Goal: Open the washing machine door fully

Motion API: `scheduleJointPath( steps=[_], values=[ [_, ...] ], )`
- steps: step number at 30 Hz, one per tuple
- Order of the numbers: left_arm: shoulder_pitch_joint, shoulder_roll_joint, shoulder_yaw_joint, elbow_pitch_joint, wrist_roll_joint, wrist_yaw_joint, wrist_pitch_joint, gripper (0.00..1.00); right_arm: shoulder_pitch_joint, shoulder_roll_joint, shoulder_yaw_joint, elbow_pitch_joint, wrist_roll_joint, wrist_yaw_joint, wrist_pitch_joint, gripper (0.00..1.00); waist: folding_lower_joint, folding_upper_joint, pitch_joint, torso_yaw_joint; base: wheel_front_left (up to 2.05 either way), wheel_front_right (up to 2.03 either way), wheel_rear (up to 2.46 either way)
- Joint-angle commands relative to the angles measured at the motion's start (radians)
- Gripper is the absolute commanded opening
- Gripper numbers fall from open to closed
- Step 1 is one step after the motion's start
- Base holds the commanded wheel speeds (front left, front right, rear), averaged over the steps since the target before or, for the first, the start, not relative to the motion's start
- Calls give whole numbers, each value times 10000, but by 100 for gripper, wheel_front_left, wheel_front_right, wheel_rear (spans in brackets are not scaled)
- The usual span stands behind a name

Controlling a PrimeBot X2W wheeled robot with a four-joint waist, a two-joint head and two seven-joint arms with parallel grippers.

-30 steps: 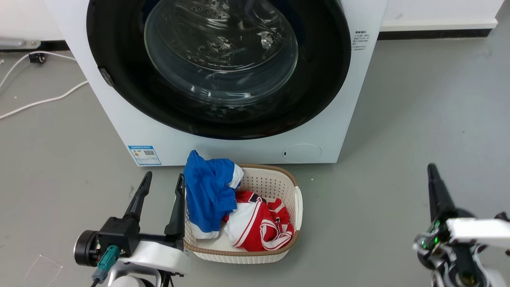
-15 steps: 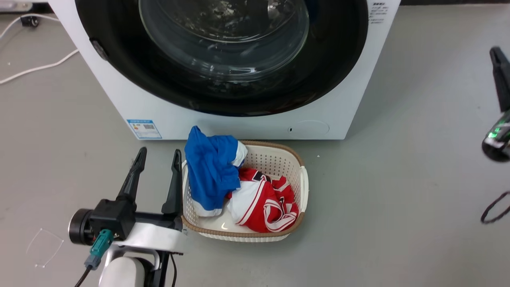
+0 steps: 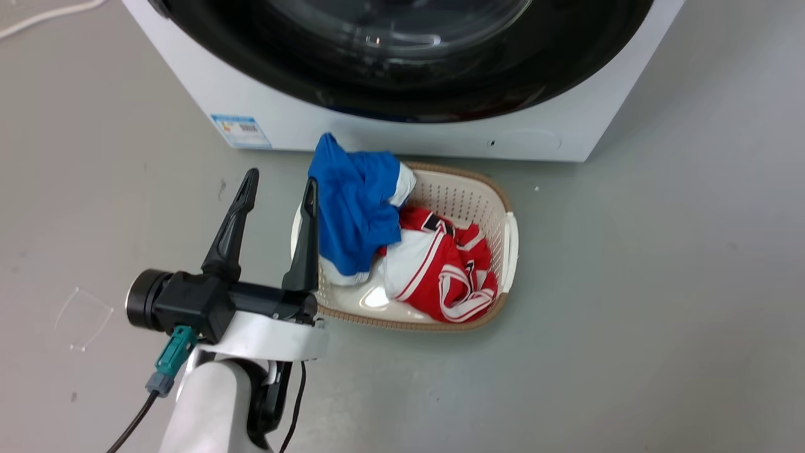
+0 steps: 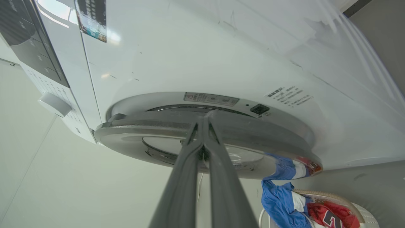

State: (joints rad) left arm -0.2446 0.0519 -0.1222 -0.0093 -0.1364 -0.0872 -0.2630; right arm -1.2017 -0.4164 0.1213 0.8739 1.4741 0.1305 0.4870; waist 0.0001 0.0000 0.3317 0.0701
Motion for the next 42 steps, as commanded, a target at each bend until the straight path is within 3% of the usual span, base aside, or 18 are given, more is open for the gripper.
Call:
scheduleJointPath(
  steps=[1, 10, 21, 33, 42],
  values=[
    [-158, -19, -52, -53, -66, 63, -26, 100, -357, 109, 104, 183, -106, 4, 93, 0, -1, 0, 308, 144, 0, 0, 0],
    [-617, -19, -461, -210, -209, 115, -27, 100, -2400, 558, 837, 1586, -1233, 4, 589, 0, -1, 0, 1088, 345, 0, 0, 0],
    [-1097, -21, -592, -411, -159, 216, -26, 100, -3611, 1075, 991, 2208, -1760, 4, 706, 0, -1, 0, 2001, 382, 0, 0, 0],
    [-1237, -21, -488, -277, -80, 169, -27, 100, -2757, 1125, 750, 1329, -1236, 4, 1970, 0, -1, 0, 2055, 142, 0, 0, 0],
    [-774, -20, -401, 27, -76, 111, -26, 100, -1215, 1361, 565, 473, -683, 6, 2865, 0, -1, 0, 1119, -52, 0, 0, 0]
  ],
)
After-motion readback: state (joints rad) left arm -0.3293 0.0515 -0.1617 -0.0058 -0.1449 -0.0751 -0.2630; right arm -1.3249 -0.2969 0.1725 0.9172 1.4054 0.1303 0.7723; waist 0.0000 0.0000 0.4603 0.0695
